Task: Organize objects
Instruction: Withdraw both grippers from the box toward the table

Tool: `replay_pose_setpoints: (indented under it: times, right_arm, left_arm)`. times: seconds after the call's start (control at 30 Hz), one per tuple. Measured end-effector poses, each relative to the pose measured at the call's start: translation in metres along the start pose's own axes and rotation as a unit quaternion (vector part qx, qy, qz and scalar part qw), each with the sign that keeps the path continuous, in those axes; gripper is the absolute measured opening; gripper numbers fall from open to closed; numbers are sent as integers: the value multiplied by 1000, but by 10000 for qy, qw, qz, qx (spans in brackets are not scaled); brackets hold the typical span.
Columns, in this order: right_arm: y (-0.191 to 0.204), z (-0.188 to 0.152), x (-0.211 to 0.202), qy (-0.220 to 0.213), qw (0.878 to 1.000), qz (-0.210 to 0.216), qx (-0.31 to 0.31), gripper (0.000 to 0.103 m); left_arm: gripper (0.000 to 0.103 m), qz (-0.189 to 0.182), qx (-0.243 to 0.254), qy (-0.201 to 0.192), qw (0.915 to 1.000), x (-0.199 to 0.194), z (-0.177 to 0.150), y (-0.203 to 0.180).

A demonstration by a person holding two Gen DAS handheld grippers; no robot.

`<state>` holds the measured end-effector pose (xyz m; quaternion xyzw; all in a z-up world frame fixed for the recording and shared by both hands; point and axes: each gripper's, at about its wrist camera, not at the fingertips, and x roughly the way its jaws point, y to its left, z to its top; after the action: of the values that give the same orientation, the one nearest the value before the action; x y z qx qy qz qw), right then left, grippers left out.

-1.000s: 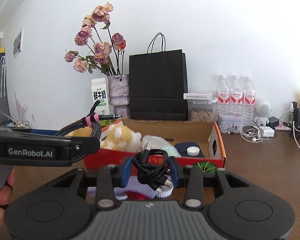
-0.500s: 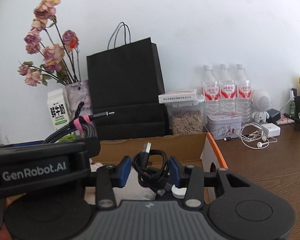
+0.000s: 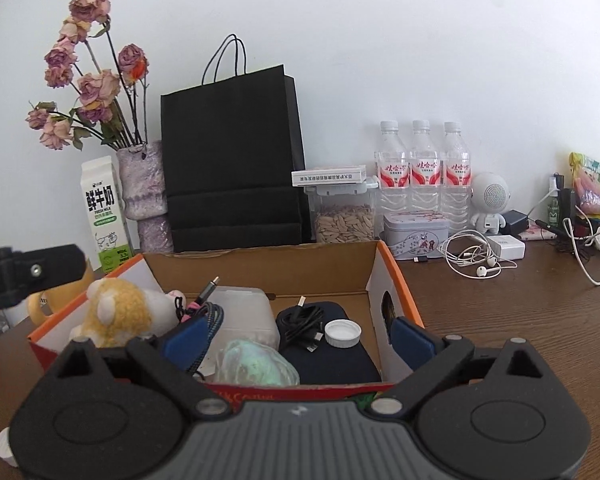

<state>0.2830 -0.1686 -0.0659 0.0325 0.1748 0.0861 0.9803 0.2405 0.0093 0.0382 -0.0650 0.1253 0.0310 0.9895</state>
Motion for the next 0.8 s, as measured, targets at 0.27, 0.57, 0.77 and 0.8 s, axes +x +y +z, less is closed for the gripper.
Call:
replay_pose_setpoints:
  times: [0.27,0.57,0.77,0.8]
  right_arm:
    - [24,-24,-71,-27,9981,428,-438,100]
    - [64,-65,-103,1002,9872,1030,-692,99]
    - [94,-72,-85,1424,9812,1064,-749,87]
    - [98,-71,-79,1482,9805,1053,-744,82]
  left_arm:
    - [103,27,148,748,9971,-57,-24,42]
    - [103,120,470,1438,9884,-95,-55,69]
    - [103,254,237,1583,9868,-107,-65,83]
    - [103,271,216,1592,9866,-108,-66,85]
